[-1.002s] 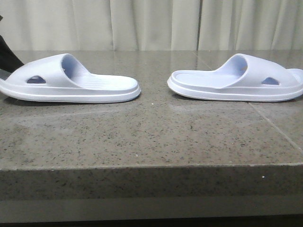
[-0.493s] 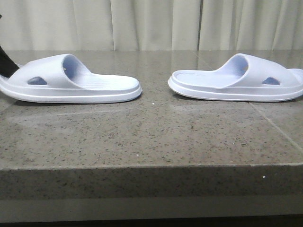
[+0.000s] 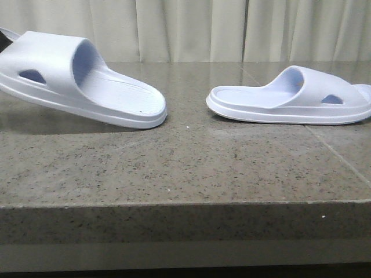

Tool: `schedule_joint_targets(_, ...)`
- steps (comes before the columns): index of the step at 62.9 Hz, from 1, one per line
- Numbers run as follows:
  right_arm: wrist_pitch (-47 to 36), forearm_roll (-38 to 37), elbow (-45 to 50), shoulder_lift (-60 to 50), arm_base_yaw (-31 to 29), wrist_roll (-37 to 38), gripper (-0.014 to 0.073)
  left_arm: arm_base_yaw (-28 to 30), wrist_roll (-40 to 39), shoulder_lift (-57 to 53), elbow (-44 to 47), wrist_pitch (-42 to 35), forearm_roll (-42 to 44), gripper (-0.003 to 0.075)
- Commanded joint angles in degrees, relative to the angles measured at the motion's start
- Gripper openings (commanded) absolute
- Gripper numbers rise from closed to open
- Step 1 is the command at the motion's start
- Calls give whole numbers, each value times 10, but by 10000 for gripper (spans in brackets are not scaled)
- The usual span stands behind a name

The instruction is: Insert blue slippers together front up

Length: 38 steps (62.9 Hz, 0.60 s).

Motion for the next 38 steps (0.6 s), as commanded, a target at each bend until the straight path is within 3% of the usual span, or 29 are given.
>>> schedule_joint_targets(1,-38,-4,-17,4,-5,0,549,-3,3,-25,-8,-1,-27,-20)
schedule_joint_targets(18,16,-8,-96,56,-14,2,549,-3,3,-25,-8,-2,-28,-20)
schedule_joint_targets(31,78,1,-164,175,-114,-3,549,-3,3,-25,-8,-2,-28,-20)
schedule_joint_targets(38,93,56,-182,237,-165,-35,549,-3,3,-25,-8,-2,-28,-20)
